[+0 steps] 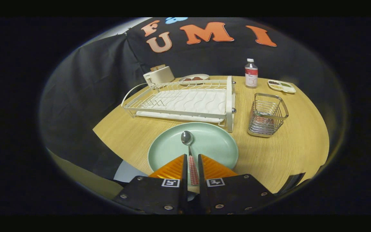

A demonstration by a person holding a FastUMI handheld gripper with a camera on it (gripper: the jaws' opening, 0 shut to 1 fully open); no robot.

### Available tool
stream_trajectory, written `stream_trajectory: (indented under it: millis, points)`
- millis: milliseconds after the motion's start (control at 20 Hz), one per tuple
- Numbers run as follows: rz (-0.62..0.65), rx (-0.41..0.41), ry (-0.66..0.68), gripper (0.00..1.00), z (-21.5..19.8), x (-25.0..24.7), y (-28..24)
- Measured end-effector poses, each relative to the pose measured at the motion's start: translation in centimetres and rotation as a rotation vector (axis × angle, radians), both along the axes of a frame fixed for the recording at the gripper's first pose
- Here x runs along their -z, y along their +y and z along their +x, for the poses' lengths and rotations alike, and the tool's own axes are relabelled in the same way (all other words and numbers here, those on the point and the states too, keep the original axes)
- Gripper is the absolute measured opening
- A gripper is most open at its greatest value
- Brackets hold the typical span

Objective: Take the plate from the dish rack, then take the spoon from the basket and place it into the plate.

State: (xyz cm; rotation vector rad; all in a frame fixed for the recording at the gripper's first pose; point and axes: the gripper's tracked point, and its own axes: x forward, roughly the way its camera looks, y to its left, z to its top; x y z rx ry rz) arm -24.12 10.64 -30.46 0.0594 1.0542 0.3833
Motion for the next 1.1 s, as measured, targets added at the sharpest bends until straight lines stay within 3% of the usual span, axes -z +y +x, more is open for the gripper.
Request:
stream_trajectory:
  millis: [250, 600, 700, 850, 1100]
  points:
    - [0.003, 0.057, -0.047, 0.19, 1.6, -2.4, -1.2]
    - [0.015, 0.157, -0.266, 0.26, 8.9, -11.3, -4.3]
    - [0.030, 0.193, -0.337, 0.33, 10.9, -14.3, -4.9]
    - [0.051, 0.227, -0.439, 0.53, 13.1, -19.2, -5.2]
    - [0.026, 0.205, -0.618, 0.77, 16.1, -25.1, -5.6]
